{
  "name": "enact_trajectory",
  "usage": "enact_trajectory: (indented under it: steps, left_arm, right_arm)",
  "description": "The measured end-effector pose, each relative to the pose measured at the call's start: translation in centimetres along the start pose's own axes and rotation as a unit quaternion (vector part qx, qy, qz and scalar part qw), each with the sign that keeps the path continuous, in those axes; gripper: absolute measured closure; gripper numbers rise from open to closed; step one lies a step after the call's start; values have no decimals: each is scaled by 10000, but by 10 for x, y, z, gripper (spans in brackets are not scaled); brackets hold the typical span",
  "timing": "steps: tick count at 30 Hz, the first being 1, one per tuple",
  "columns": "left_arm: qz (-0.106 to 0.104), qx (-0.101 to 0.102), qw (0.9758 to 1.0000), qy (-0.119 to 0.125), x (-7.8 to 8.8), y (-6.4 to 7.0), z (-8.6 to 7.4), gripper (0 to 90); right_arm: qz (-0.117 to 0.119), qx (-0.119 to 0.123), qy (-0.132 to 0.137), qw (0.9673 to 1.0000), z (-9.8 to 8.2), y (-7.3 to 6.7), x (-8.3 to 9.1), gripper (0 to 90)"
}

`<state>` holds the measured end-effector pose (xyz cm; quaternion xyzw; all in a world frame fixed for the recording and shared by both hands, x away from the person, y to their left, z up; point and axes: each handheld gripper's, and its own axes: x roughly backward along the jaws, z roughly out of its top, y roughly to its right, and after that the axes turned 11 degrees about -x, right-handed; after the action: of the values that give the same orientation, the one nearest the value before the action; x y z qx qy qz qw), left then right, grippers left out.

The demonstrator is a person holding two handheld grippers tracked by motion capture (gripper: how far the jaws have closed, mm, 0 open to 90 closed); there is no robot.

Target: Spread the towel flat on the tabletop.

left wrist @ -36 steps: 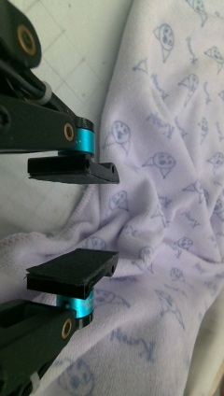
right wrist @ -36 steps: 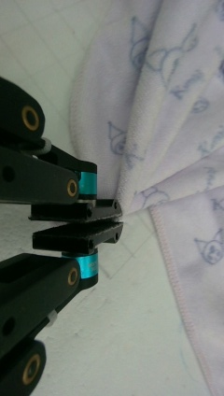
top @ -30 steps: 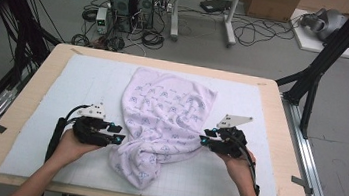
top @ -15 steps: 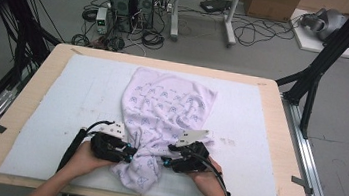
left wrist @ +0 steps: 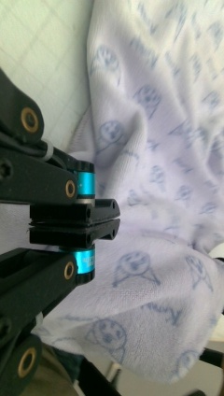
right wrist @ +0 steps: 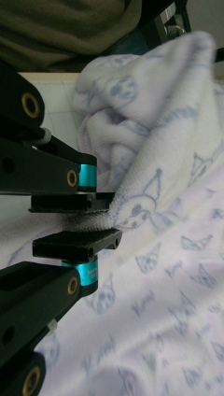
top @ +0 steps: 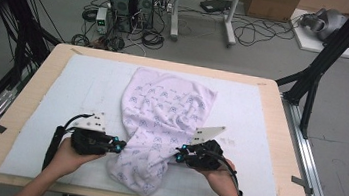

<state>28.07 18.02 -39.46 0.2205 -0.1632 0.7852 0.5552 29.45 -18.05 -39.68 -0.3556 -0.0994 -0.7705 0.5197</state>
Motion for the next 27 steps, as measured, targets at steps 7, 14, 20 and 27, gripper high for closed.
enact_trajectory:
  steps: [7,14,20,27]
  left_arm:
    - [247,138,9996,68,17,-4,-6,896]
    - [154,92,9998,-127,-14,-12,-4,719]
    - [86,134,9998,-113,-36,-23,8,687]
    - [-315,-52,9981,-528,-56,-6,6,527]
  right_arm:
    - [-387,23,-16,9992,4,12,23,812]
    - [-820,-420,-480,9946,-14,48,12,813]
    - [-724,-686,-219,9948,-26,52,19,743]
    - [-376,-324,325,9982,-20,7,34,558]
